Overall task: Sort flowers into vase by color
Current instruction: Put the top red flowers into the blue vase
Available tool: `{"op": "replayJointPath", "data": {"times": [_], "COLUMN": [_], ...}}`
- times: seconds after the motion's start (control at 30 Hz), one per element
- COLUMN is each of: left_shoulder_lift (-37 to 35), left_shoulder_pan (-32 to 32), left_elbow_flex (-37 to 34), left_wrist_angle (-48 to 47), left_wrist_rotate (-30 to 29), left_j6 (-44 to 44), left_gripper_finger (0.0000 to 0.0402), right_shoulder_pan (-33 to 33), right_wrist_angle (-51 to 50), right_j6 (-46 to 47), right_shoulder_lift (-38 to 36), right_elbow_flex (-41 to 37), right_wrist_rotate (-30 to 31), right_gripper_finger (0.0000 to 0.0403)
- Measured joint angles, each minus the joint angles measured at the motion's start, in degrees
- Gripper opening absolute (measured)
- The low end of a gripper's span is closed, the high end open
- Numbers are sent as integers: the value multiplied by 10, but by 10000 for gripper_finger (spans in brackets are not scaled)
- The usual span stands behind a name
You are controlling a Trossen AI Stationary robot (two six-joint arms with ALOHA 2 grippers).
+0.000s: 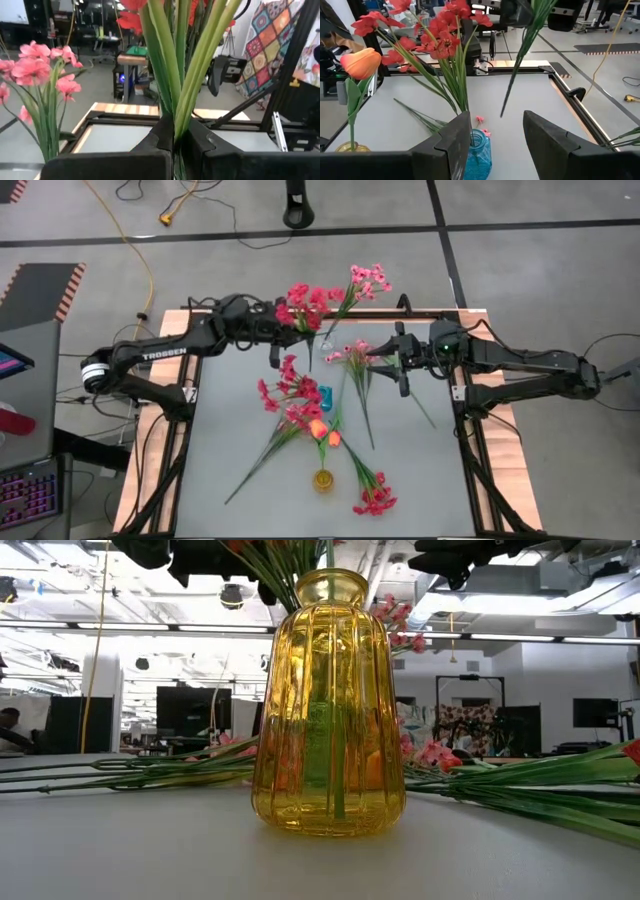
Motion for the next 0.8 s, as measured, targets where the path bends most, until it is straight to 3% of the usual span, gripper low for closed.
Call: {"op": "replayJointPath", "data": {"times": [0.13, 0.43, 0.8], "left_shoulder_lift": [0, 13, 96], "left_shoulder_pan": [-7, -29, -43], "left_elbow_flex": [-25, -26, -26], "left_wrist_angle": [52, 66, 118], "left_wrist_rotate": [-2, -18, -12], "left_j6": [-22, -9, -3], "left_gripper_finger": [0, 0, 0], "right_shoulder_pan": [0, 0, 4], "right_wrist_angle": [-1, -1, -1], "right_j6": [0, 0, 0], "right_shoulder_lift": [0, 0, 0], "right_elbow_flex": [0, 0, 0], "right_wrist_rotate": [0, 0, 0], "right_gripper_finger": [210, 210, 210]}}
